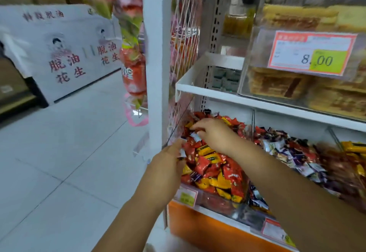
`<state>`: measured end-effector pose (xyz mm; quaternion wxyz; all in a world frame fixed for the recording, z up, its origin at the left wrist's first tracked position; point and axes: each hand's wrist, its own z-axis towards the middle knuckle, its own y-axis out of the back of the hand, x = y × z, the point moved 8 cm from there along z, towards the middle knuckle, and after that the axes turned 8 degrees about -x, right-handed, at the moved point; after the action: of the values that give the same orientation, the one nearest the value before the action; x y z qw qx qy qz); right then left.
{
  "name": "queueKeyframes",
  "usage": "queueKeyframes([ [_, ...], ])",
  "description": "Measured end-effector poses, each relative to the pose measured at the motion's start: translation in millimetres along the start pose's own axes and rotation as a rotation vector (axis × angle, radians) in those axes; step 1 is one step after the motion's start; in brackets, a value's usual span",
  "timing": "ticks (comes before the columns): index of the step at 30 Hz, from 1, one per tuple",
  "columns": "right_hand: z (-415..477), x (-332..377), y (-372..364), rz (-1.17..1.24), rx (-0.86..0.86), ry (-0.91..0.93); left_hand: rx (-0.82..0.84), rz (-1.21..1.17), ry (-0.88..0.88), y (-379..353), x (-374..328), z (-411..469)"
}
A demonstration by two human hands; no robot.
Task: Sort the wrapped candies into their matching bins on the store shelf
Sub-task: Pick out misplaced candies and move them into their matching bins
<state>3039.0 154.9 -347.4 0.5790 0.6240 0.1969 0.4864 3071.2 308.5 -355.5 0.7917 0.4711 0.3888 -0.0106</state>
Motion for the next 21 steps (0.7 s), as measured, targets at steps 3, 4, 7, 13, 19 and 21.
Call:
queueKeyframes([
  [3, 21, -2, -28, -0.156, 0.100, 0.022, -0.035, 0.007, 0.000, 4, 6, 3],
  [4, 23, -4, -32, -0.219, 0.110, 0.033, -0.036, 0.006, 0.002, 4, 7, 3],
  [7, 22, -10, -31, -0.244, 0.079, 0.016, -0.028, 0.008, 0.018, 2, 9, 2],
  [13, 25, 3, -36, -0.102, 0.109, 0.011, -0.026, 0.004, 0.010, 2, 10, 3],
  [19, 30, -1, -54, -0.114, 0.091, -0.064, -0.045, 0.023, -0.005, 1, 7, 5],
  [21, 27, -5, -47, -0.021, 0.048, -0.086, -0.051, 0.018, -0.011, -2, 7, 7],
])
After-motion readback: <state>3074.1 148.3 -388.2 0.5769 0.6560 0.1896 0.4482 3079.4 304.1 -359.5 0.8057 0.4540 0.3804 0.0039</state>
